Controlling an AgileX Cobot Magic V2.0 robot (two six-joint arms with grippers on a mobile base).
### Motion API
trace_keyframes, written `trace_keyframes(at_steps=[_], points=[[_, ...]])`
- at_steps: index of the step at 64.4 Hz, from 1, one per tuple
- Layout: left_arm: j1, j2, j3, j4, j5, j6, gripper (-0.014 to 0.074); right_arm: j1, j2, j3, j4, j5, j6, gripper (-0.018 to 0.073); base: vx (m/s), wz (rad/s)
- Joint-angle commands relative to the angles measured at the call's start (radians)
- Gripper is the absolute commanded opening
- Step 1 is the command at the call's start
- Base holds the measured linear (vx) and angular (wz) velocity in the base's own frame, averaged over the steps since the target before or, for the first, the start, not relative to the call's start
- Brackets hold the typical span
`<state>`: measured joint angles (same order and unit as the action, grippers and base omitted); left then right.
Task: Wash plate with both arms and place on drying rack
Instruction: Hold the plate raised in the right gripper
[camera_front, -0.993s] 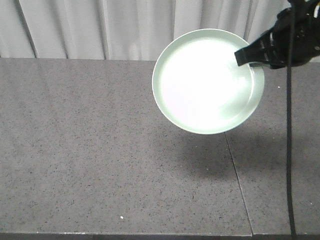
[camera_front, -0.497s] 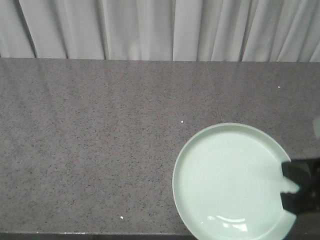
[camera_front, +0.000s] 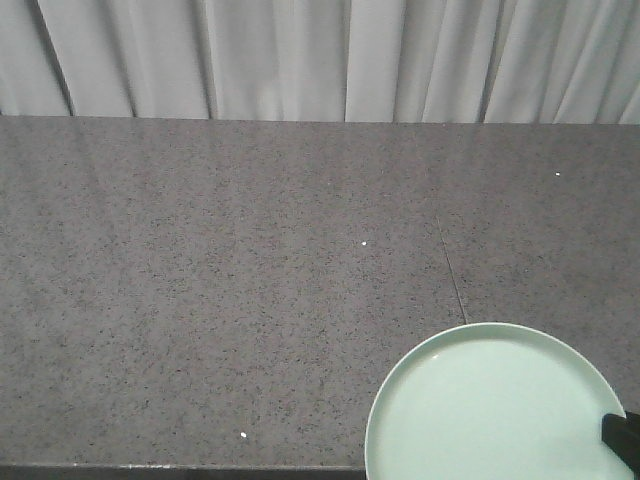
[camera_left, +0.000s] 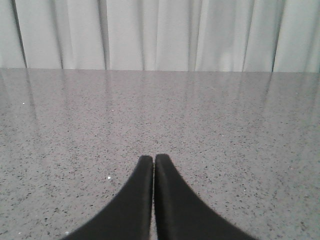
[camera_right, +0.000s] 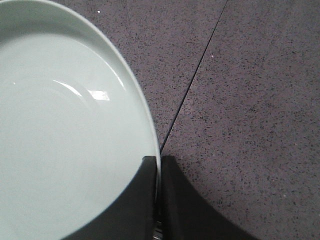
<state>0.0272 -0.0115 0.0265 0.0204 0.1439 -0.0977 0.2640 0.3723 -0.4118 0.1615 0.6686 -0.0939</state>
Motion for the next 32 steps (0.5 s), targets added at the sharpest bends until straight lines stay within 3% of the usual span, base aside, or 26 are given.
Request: trace_keyframes(at_steps=[1,32], points=[[0.0,-0.015,0.022,0.001,-0.08,-0.006,-0.0006,-0.003,0.003,-0.028,0.012,-0.077,0.0,-0.0008,0.0,0.0],[0.0,-0.015,0.022,0.001,-0.08,-0.006,-0.0006,-0.003,0.003,-0.028,0.013,-0.018,0.0,-0.0008,0.0,0.0]])
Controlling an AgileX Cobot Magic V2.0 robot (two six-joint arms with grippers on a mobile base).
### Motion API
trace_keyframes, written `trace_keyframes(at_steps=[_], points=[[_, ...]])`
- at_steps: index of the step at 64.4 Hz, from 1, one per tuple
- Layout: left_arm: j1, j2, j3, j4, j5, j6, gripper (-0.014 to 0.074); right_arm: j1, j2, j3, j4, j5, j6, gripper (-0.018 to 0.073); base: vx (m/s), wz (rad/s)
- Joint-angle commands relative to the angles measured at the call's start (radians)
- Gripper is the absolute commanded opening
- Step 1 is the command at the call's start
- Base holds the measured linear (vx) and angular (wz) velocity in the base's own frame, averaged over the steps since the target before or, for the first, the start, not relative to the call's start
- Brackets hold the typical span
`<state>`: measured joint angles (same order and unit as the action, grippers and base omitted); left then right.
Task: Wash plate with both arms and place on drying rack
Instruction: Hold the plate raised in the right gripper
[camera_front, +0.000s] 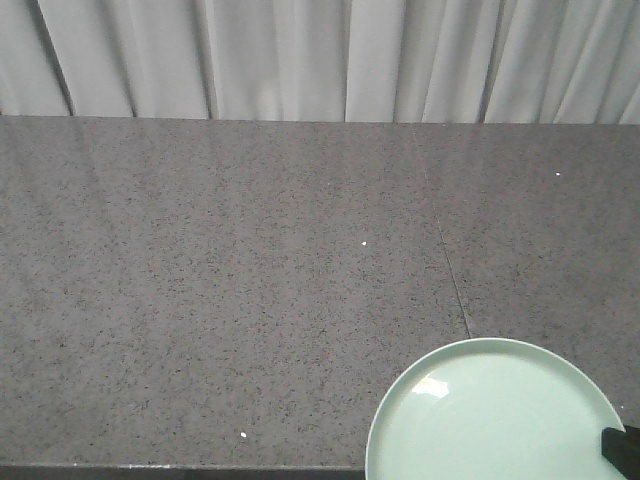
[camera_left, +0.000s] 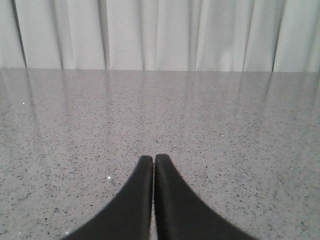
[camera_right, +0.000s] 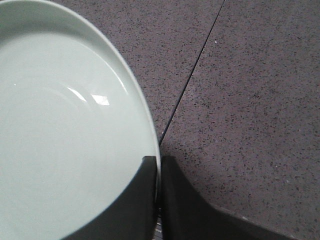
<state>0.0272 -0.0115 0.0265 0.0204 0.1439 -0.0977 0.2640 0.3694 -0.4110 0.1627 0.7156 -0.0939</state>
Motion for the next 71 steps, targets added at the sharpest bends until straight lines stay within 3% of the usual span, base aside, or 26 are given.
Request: trace_keyframes(at_steps=[1,71], points=[[0.0,-0.015,0.022,0.001,-0.08,-0.006,-0.0006,-0.003,0.006,-0.028,0.012,-0.065,0.0,-0.0008,0.0,0.0],[0.0,-0.015,0.022,0.001,-0.08,-0.007,-0.0006,-0.003,0.006,-0.028,0.012,-0.065,-0.002,-0.0008,0.0,0.01]])
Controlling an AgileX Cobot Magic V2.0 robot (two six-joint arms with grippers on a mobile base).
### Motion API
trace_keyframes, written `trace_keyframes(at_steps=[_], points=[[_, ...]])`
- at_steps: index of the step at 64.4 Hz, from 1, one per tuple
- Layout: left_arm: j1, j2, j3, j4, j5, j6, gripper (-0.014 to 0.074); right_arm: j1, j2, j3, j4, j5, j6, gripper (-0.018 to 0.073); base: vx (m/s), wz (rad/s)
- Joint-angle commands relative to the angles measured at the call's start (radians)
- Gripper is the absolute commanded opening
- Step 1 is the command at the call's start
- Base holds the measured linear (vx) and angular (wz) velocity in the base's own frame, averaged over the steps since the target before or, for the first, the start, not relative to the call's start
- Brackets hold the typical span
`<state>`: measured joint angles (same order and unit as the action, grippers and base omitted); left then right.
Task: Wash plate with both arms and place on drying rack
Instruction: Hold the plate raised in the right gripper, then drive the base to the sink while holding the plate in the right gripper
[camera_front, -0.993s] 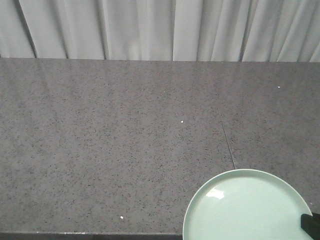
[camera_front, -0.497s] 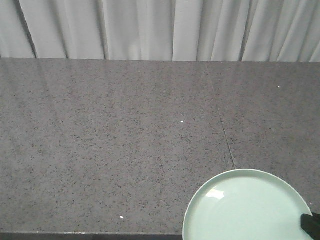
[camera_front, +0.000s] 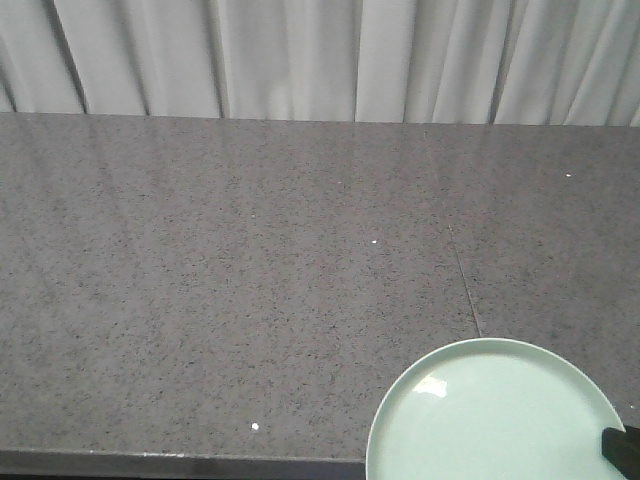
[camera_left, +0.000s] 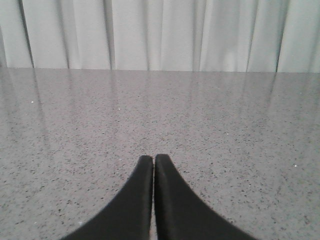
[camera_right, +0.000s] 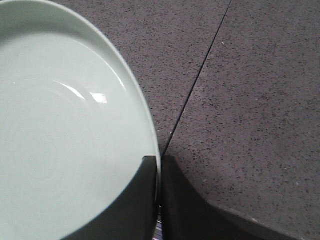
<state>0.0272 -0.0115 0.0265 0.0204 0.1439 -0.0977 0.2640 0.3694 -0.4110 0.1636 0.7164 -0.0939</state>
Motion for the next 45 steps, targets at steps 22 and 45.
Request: trace_keyframes(at_steps=[22,45], points=[[0.0,-0.015,0.022,0.001,-0.08,-0.007,-0.0006,-0.003,0.006,-0.028,0.026,-0.066,-0.002,-0.0008,-0.08,0.32],[0.0,-0.015,0.022,0.001,-0.08,-0.007,-0.0006,-0.003,0.006,-0.028,0.026,-0.066,-0.002,-0.0008,-0.13,0.5]])
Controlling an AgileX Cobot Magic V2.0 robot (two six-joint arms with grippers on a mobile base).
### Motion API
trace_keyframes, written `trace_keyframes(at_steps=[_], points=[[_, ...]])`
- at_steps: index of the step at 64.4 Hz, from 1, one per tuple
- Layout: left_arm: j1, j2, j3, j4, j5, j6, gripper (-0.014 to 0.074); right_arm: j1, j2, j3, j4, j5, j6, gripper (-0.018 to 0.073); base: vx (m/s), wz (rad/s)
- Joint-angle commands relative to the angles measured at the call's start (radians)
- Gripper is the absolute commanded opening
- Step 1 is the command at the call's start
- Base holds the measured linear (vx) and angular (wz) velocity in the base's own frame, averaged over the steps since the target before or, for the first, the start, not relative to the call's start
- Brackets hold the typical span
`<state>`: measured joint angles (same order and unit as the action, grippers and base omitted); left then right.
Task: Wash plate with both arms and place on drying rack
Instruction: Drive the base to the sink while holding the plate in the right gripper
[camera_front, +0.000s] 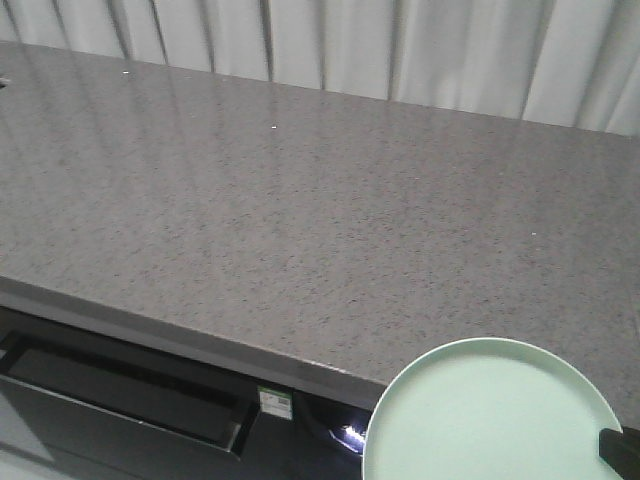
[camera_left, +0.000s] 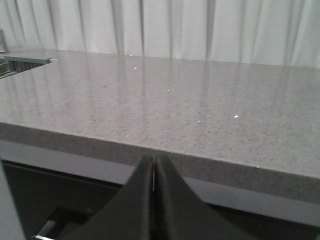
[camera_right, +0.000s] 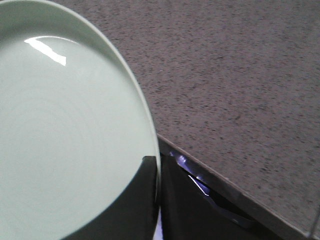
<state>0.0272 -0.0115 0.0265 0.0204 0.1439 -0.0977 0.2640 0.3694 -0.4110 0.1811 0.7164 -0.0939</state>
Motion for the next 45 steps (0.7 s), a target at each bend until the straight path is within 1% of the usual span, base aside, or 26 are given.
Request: trace_keyframes(at_steps=[1,23,45], points=[[0.0,-0.015,0.022,0.001,-0.08,-0.007,-0.0006,-0.003,0.006,-0.028,0.009,-0.066,-0.002,-0.0008,-0.14,0.53],[0.0,-0.015,0.022,0.001,-0.08,-0.007,-0.0006,-0.003,0.006,-0.028,0.009,-0.066,-0.002,-0.0008,-0.15,0.57],[0.0,-0.015,0.022,0.001,-0.08,-0.007,-0.0006,-0.003,0.006,-0.028,0.009,-0.066,-0.002,-0.0008,-0.16,0.7]])
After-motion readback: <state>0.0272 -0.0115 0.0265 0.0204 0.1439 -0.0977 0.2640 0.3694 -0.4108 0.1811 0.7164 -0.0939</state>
